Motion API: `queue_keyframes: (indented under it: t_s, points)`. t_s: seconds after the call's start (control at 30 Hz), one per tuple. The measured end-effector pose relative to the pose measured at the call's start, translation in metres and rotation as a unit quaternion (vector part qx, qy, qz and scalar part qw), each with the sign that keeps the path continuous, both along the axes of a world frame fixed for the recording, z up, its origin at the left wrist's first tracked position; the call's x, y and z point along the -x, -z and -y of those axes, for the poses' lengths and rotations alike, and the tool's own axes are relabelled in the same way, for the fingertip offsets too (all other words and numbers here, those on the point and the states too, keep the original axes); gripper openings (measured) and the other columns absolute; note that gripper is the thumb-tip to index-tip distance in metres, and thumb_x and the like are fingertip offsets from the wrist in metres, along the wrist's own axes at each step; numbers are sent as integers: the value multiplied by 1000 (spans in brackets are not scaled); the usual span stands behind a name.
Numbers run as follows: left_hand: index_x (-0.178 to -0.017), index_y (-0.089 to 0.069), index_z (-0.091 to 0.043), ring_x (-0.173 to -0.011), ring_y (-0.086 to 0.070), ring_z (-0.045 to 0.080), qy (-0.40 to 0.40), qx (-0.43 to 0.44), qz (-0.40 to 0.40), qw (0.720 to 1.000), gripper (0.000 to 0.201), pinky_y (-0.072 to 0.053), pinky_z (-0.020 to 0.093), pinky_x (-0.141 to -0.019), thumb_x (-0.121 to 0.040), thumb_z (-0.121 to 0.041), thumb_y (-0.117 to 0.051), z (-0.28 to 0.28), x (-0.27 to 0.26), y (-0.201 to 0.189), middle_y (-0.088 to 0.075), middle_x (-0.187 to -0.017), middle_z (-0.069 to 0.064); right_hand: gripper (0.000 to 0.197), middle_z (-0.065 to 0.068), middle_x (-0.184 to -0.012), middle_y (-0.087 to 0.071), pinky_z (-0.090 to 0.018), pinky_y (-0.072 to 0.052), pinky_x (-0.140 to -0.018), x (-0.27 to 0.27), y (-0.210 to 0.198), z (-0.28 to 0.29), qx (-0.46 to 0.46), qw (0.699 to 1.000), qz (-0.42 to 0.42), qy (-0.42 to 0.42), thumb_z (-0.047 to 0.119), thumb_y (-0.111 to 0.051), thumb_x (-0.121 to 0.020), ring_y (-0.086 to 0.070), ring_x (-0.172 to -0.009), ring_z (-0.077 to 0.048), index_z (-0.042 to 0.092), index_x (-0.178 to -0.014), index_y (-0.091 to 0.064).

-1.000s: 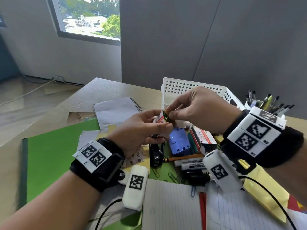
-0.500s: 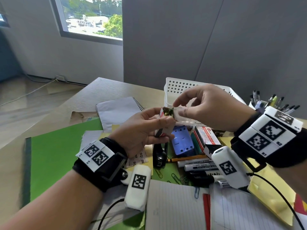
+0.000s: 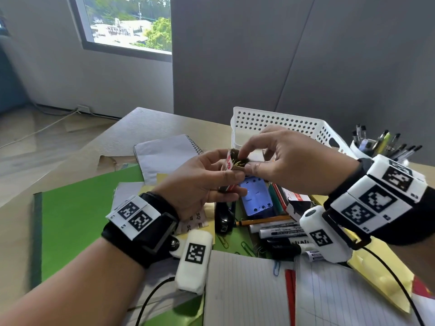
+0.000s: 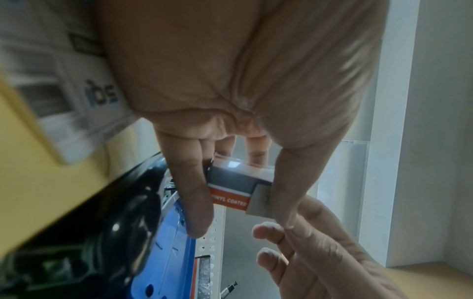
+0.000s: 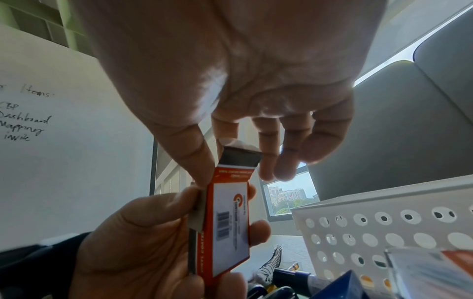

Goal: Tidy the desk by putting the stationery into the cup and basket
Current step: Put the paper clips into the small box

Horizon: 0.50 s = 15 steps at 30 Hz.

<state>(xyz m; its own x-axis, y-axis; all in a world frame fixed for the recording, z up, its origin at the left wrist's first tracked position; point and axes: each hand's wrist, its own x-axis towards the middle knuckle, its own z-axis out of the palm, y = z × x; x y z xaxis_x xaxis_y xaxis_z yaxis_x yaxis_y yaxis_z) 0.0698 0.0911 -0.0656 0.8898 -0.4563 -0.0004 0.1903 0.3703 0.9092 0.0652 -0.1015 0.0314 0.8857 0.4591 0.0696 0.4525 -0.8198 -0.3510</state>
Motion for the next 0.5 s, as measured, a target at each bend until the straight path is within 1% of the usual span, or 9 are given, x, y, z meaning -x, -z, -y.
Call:
queue_keyframes:
  t_s: [0.07,0.13,0.2,0.27,0.3,0.33,0.4,0.43,0.5]
  points:
    - [-126,-67,-13,-104,-68,45,-3,-2,3,1000,48,-62,34,-75,-79,-7,-77,0,1,0,-73,-105,10,18,14,-112,-54,-14,-42,-81,3,1,1,-2,1000,13,-4,44,-70,-90,-55,-102,-6,41,-107,-72]
    - [-126,-66,-12,-104,-68,45,-15,2,0,1000,48,-62,34,-75,-79,-8,-78,1,0,-1,-73,-109,14,23,14,-116,-53,-10,-38,-83,8,2,5,-43,997,65,6,41,-73,-89,-52,-105,-4,39,-112,-72]
    - [-126,-65,-11,-102,-68,44,-33,8,-7,999,49,-63,34,-74,-79,-9,-79,0,0,-2,-71,-117,18,19,12,-109,-55,-7,-38,-75,21,2,8,-86,985,148,-1,35,-76,-87,-54,-95,-3,35,-105,-71]
    - [-126,-64,-10,-94,-71,37,-50,19,-11,998,49,-63,33,-73,-79,-10,-79,0,-1,-2,-72,-113,17,6,16,-92,-60,-12,-46,-70,37,2,6,-83,983,154,-53,29,-75,-87,-56,-80,-1,31,-93,-72]
    - [-124,-65,-10,-88,-73,32,-58,25,-11,998,48,-63,33,-72,-78,-11,-79,0,-1,-2,-73,-110,14,6,18,-88,-61,-17,-50,-70,43,4,4,-42,989,112,-85,27,-71,-90,-56,-77,0,32,-93,-74]
    - [-122,-66,-12,-83,-73,29,-65,28,-12,997,46,-63,33,-71,-77,-12,-79,0,-1,-2,-74,-107,11,14,19,-92,-62,-18,-51,-72,49,8,-1,30,992,48,-112,27,-66,-93,-55,-79,1,35,-100,-75]
    - [-117,-68,-15,-84,-74,30,-73,25,-15,997,44,-62,33,-71,-75,-14,-80,1,-1,-2,-74,-108,11,34,19,-112,-60,-17,-45,-72,53,25,-10,211,964,-52,-151,25,-56,-99,-52,-89,0,44,-126,-66]
    - [-116,-68,-15,-86,-73,33,-73,21,-16,997,44,-62,33,-72,-74,-15,-80,2,0,-3,-74,-108,11,43,13,-117,-58,-23,-43,-70,53,34,-13,271,945,-64,-171,21,-55,-99,-52,-92,-8,44,-135,-59]
    - [-117,-68,-15,-89,-73,35,-71,13,-16,997,45,-63,33,-72,-74,-15,-80,2,0,-3,-74,-108,10,56,6,-114,-51,-32,-43,-64,55,50,-16,323,927,-71,-176,12,-54,-94,-50,-87,-19,42,-141,-49]
